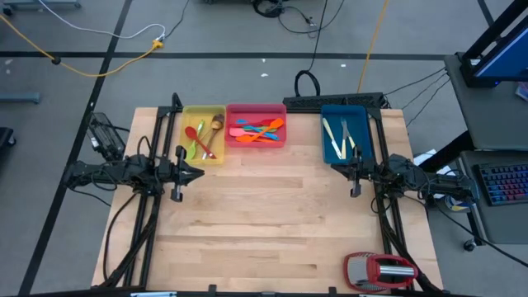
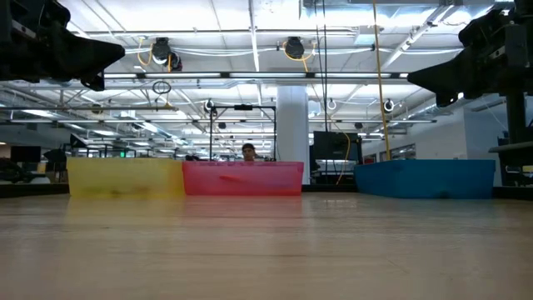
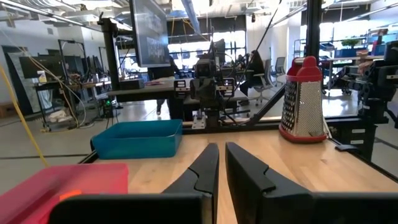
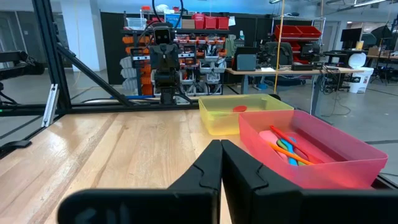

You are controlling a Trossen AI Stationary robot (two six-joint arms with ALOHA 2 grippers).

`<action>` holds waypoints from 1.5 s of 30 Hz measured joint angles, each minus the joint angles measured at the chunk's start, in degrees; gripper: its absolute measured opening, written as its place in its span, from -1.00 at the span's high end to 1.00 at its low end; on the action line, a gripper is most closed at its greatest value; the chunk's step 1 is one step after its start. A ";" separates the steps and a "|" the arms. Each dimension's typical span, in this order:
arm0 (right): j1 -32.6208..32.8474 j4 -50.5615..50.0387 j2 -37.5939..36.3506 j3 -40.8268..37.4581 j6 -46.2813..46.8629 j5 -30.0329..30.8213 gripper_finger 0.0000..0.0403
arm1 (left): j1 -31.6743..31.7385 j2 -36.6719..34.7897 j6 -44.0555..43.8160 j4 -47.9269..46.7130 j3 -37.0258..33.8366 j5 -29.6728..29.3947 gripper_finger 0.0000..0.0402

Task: Pick & Place Kitchen Items
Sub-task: Return to Home Position

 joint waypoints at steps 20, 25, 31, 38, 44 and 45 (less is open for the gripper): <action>-3.20 -0.02 0.00 -0.01 0.00 0.00 1.00 | -0.02 0.00 0.00 0.02 0.00 0.00 0.82; -3.02 0.00 0.00 -0.02 0.01 0.00 1.00 | -0.02 0.00 0.02 0.02 0.00 0.00 0.82; -3.01 -0.01 0.00 -0.02 0.01 0.00 1.00 | -0.01 0.00 0.00 0.02 0.00 0.00 0.82; -3.01 0.00 0.00 0.00 0.00 0.00 1.00 | -0.02 0.00 0.00 0.03 0.00 0.00 0.82; -3.01 -0.02 0.00 0.00 0.01 -0.02 1.00 | -0.02 0.00 0.00 0.04 0.00 0.00 0.82; -3.01 0.00 0.00 0.00 0.01 0.00 1.00 | -0.02 0.00 0.00 0.04 0.00 0.00 0.82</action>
